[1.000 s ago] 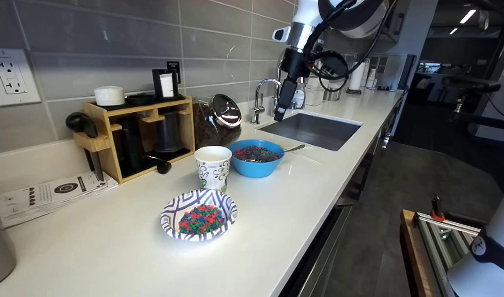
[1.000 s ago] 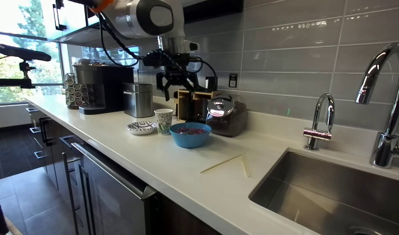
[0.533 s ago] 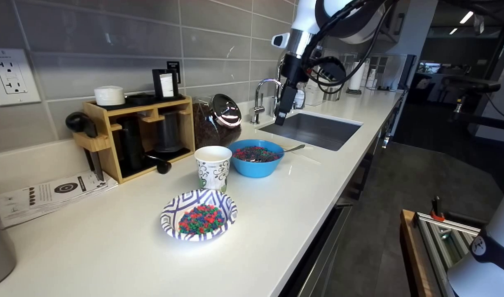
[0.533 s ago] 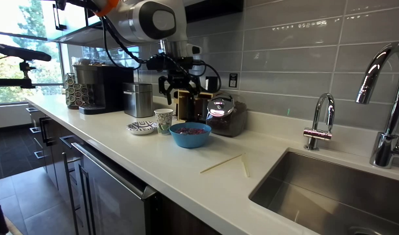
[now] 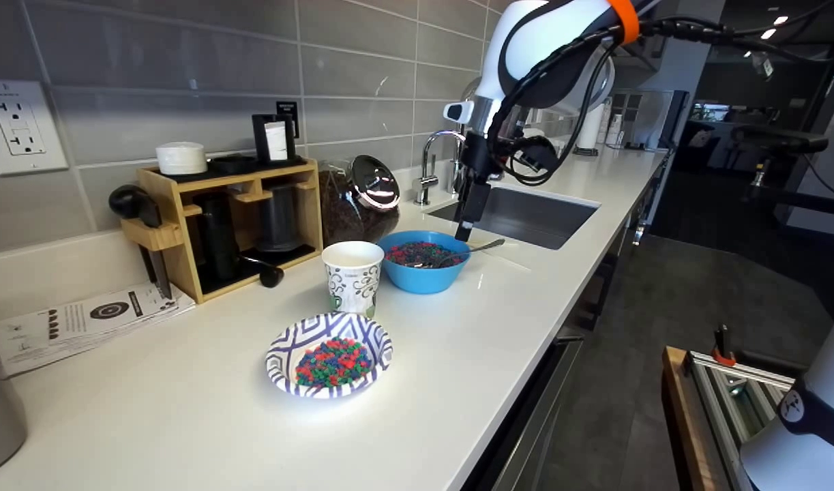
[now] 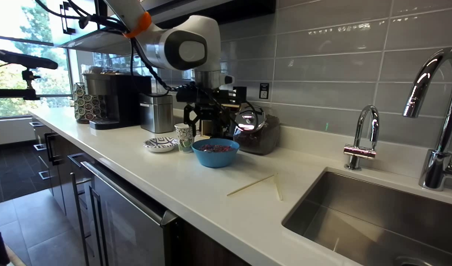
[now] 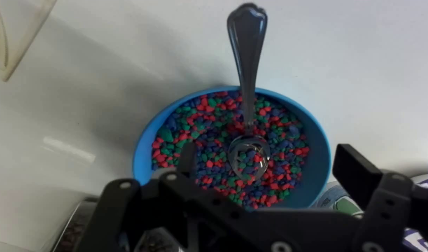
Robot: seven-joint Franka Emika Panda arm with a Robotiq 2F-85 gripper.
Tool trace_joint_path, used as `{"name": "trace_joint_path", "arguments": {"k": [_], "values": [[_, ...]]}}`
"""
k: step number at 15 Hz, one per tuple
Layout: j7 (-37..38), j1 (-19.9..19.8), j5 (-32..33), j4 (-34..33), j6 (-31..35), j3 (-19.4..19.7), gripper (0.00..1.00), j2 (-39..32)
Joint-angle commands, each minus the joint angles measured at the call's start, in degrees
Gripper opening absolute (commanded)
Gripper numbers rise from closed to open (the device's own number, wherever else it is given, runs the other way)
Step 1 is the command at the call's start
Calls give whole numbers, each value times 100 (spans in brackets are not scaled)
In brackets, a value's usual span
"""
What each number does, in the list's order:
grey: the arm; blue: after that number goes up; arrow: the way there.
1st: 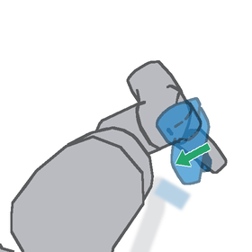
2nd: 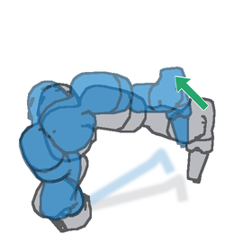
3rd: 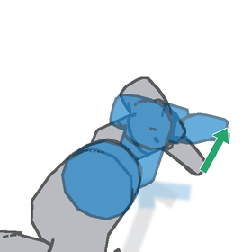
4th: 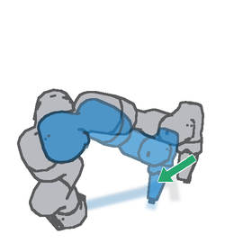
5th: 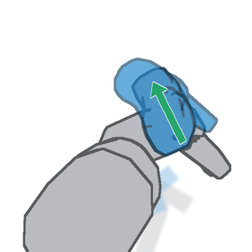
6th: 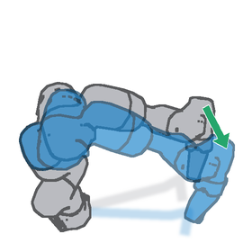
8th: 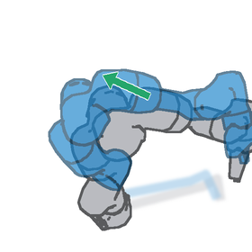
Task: Move some of the contents in the bowl and put it in the cup using a spoon
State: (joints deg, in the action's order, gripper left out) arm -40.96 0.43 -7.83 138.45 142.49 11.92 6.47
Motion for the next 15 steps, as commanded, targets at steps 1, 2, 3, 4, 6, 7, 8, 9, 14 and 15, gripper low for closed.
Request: {"name": "trace_joint_path", "arguments": {"k": [1,2,3,4,6,7,8,9,14,15], "values": [[-706,-74,-645,82,547,-76,100,-285],[-841,-92,-782,59,643,-96,100,-372],[-963,-115,-878,49,748,-123,100,-447],[-1078,-139,-958,38,828,-149,100,-518],[-1348,-169,-1208,25,907,-218,100,-615],[-1456,-186,-1316,23,962,-259,100,-664],[-1511,-210,-1392,7,939,-298,96,-699],[-1561,-236,-1424,-4,942,-336,84,-730],[-1559,-361,-1409,-42,891,-459,46,-804],[-1564,-378,-1414,-48,887,-472,38,-802]]}}
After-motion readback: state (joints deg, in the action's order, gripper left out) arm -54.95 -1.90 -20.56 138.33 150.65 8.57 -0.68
